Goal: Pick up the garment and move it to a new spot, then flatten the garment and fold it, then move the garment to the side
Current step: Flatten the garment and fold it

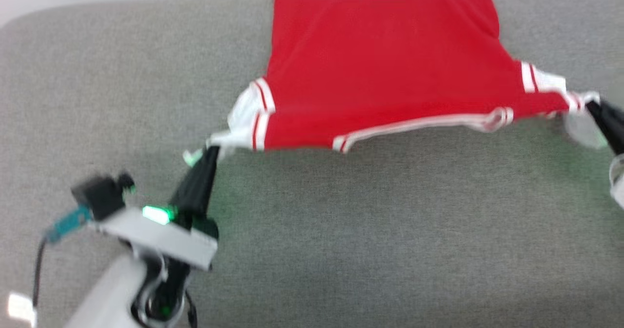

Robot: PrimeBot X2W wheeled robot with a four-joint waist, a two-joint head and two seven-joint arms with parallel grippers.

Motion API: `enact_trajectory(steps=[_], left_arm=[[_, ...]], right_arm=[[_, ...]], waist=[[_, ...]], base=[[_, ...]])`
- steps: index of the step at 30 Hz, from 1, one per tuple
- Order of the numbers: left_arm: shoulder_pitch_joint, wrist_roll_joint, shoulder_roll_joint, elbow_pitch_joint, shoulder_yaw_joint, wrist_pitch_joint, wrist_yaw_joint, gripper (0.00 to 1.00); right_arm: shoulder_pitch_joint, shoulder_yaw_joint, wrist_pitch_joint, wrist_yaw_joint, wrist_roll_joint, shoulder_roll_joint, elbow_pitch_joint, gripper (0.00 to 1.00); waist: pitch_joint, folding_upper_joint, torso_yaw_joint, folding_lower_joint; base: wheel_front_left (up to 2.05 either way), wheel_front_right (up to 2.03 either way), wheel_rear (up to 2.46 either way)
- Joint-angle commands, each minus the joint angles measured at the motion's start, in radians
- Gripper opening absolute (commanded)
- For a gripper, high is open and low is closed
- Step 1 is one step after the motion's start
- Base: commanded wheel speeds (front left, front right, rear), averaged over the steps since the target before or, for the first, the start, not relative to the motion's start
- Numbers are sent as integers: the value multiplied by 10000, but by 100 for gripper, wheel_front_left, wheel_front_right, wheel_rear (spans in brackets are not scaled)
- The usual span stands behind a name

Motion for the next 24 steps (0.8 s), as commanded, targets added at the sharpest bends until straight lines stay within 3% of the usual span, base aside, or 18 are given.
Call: enact_trajectory(steps=[1,9,16,24], left_arm=[[670,169,54,-340,183,-21,43,0],[2891,663,438,-2067,584,-22,353,0],[3786,761,1042,-3524,626,127,637,0],[4790,1018,1804,-5010,598,536,1199,0]], right_arm=[[639,-385,169,-22,43,-225,-286,0],[3320,-2217,1366,-23,-342,-1022,-2212,0],[5101,-3924,3040,-23,-970,-1101,-3939,0],[7470,-6978,5410,-20,-2258,366,-6402,0]], waist=[[-258,-1,-121,0],[-401,-1,-195,0],[-465,-1,-317,0],[-419,-1,-351,0]], base=[[0,0,0],[0,0,0],[0,0,0],[0,0,0]])
